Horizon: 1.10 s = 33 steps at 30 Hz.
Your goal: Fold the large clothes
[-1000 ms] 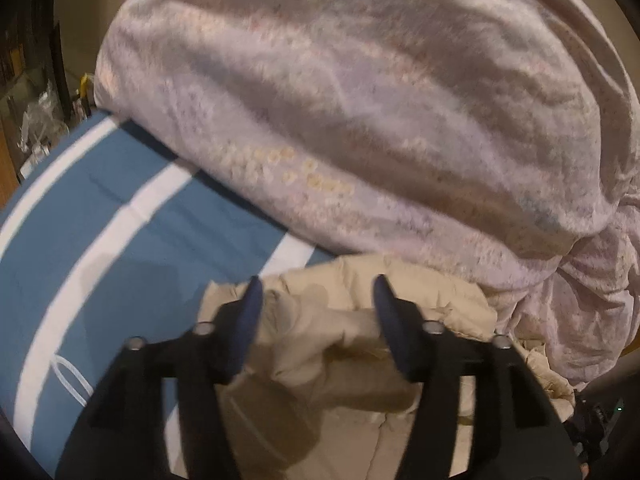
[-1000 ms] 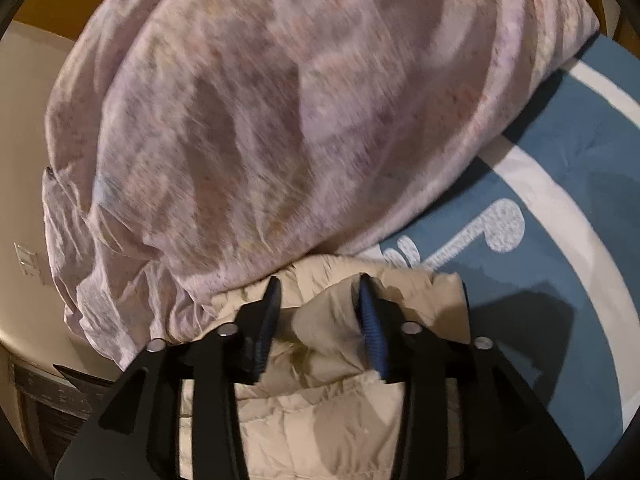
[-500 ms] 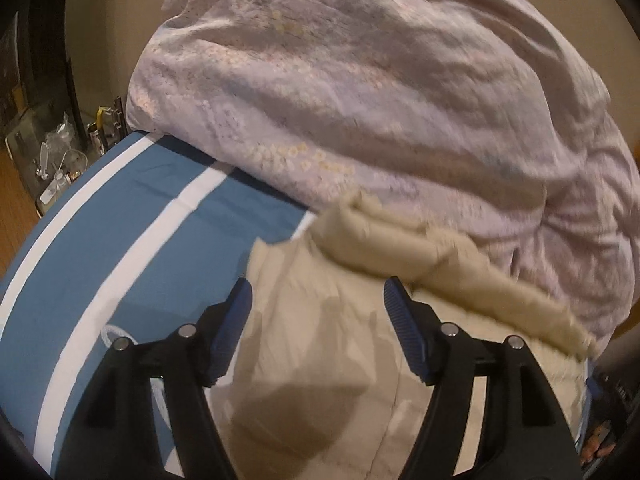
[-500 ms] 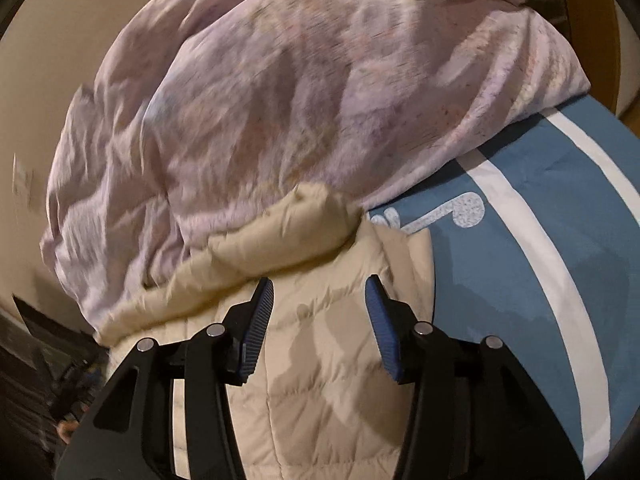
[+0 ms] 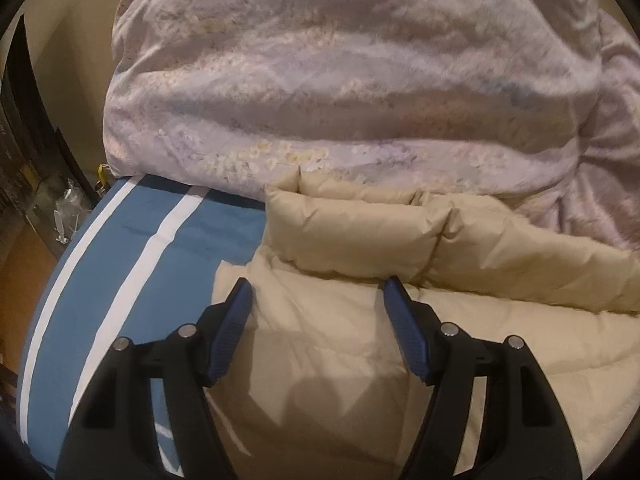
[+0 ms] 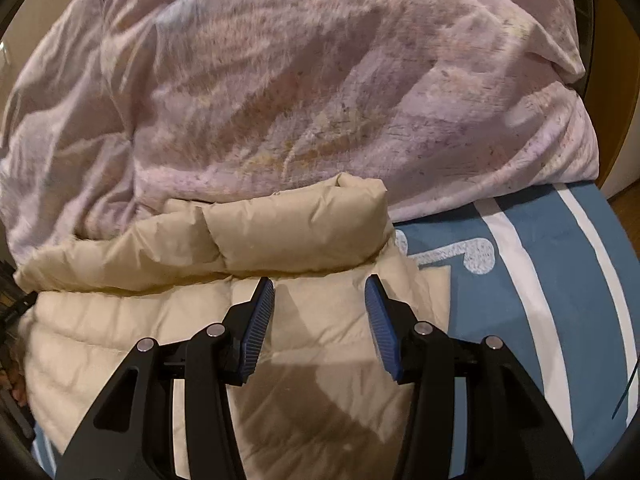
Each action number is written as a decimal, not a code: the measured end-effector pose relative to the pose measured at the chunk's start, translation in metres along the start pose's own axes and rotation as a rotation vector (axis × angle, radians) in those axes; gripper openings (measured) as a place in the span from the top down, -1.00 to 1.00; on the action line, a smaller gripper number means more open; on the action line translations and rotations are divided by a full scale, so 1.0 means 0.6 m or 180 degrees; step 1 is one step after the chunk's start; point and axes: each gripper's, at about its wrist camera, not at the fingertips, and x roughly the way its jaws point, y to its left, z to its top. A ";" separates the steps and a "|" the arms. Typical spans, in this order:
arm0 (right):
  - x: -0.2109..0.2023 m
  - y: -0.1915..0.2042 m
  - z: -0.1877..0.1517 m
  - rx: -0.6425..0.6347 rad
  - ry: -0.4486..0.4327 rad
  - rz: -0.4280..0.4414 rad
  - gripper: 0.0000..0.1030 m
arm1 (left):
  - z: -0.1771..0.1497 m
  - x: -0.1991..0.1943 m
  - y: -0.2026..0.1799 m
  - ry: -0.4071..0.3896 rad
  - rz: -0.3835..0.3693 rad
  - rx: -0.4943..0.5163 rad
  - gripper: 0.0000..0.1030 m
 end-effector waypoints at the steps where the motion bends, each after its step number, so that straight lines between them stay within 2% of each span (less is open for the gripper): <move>1: 0.004 0.002 -0.001 -0.0016 -0.0003 -0.0026 0.03 | 0.000 0.009 -0.001 0.0013 0.0019 -0.0006 -0.33; 13: 0.060 0.010 -0.003 -0.0043 -0.0004 -0.0130 0.02 | 0.000 0.069 0.000 0.0053 0.0096 -0.0047 -0.57; 16: 0.060 -0.005 -0.013 -0.0045 -0.0012 -0.0132 -0.01 | 0.000 0.081 -0.002 0.0059 0.0117 -0.0049 -0.65; 24: 0.076 0.004 -0.030 -0.0102 -0.0071 -0.0147 -0.19 | -0.005 0.103 0.000 0.0062 0.0186 -0.0100 -0.85; 29: 0.078 0.004 -0.035 -0.0119 -0.0063 -0.0045 -0.40 | -0.006 0.111 0.007 0.0085 0.0158 -0.0169 -0.94; 33: 0.080 0.008 -0.035 -0.0147 -0.0051 -0.0017 -0.48 | -0.007 0.117 0.016 0.0087 0.0148 -0.0185 -0.96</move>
